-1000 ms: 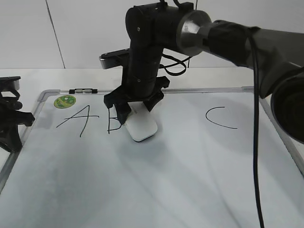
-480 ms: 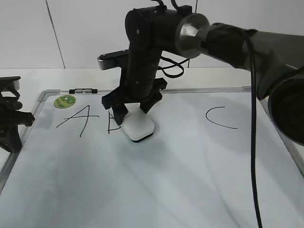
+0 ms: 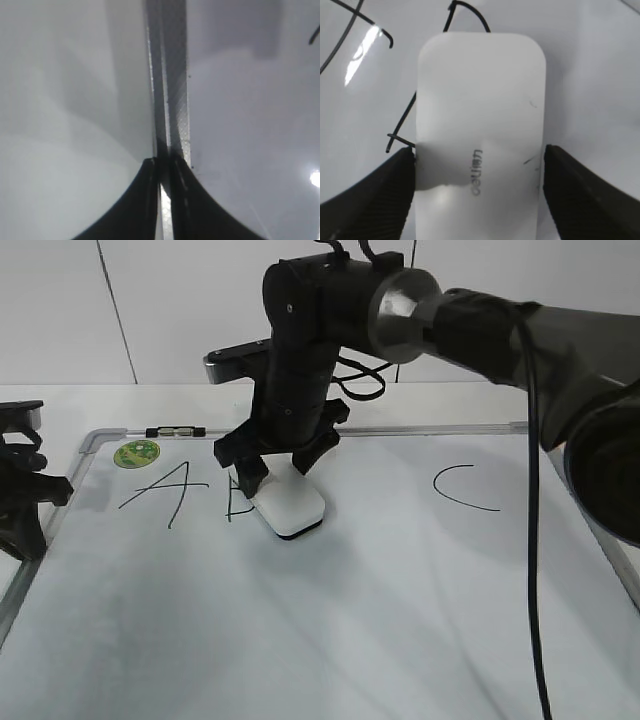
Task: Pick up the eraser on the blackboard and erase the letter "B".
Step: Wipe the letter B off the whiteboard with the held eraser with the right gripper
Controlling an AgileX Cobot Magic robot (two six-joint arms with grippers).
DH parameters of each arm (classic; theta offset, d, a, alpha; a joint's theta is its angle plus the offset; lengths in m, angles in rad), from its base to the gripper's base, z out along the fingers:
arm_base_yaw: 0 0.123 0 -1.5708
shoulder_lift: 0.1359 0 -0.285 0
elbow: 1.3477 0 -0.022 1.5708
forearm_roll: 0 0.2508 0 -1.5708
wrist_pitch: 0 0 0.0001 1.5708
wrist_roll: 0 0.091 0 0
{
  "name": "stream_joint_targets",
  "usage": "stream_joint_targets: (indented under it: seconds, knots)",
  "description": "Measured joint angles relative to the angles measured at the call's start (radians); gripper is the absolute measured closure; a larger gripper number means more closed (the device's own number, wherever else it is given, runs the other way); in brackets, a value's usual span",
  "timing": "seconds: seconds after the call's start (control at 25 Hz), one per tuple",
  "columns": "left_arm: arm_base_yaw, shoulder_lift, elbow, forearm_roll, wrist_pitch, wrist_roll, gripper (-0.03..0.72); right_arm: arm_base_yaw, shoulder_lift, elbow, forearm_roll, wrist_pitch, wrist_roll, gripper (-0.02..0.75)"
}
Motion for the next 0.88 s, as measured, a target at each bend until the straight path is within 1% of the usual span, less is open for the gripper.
stream_joint_targets:
  seconds: [0.32,0.88]
  knots:
    - [0.0,0.0,0.0,0.0,0.0,0.0,0.656,0.005,0.0,0.0,-0.016,-0.029,-0.027,0.113]
    - [0.0,0.0,0.0,0.0,-0.002,0.002,0.656,0.005,0.023,-0.001,-0.027,-0.006,-0.03,0.125]
